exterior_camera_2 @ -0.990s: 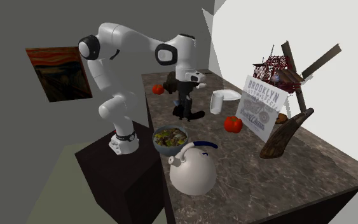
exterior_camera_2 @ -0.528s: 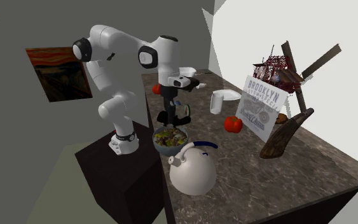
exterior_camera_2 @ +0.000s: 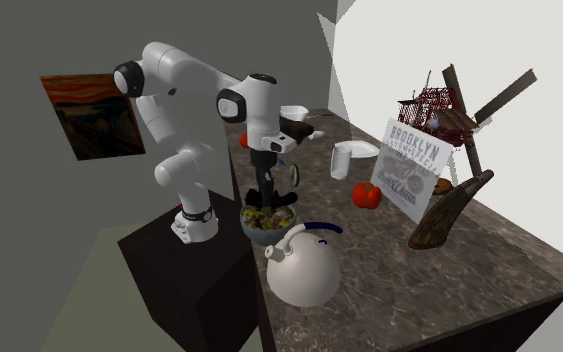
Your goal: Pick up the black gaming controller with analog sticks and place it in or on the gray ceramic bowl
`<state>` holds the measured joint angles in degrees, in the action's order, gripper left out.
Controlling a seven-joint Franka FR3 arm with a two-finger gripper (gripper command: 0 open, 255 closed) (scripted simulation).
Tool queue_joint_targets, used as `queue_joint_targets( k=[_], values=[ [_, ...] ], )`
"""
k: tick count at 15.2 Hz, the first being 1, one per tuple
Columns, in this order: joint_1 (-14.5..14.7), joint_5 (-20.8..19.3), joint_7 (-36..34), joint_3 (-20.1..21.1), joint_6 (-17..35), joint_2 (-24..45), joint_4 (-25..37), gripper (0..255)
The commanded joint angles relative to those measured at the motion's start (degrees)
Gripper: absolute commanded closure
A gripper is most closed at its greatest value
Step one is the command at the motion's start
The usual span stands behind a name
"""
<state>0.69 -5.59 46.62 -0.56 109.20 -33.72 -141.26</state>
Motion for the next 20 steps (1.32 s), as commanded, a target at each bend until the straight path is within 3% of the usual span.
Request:
queue_joint_targets(
  k=[1, 3, 11, 12, 17, 20],
  values=[
    [0.05, -0.01, -0.25, 0.08, 1.57, 0.20, -1.36, 255],
    [0.02, -0.11, -0.42, 0.05, 3.64, 0.57, -3.06, 255],
    [-0.02, -0.08, -0.40, 0.09, 3.64, 0.57, -3.06, 255],
    [-0.03, -0.09, -0.37, 0.06, 3.56, 0.68, -2.87, 0],
    [-0.02, -0.08, -0.40, 0.09, 3.64, 0.57, -3.06, 0],
    [0.21, 0.33, -0.28, 0.47, -2.44, -0.46, 1.97, 0]
  ],
)
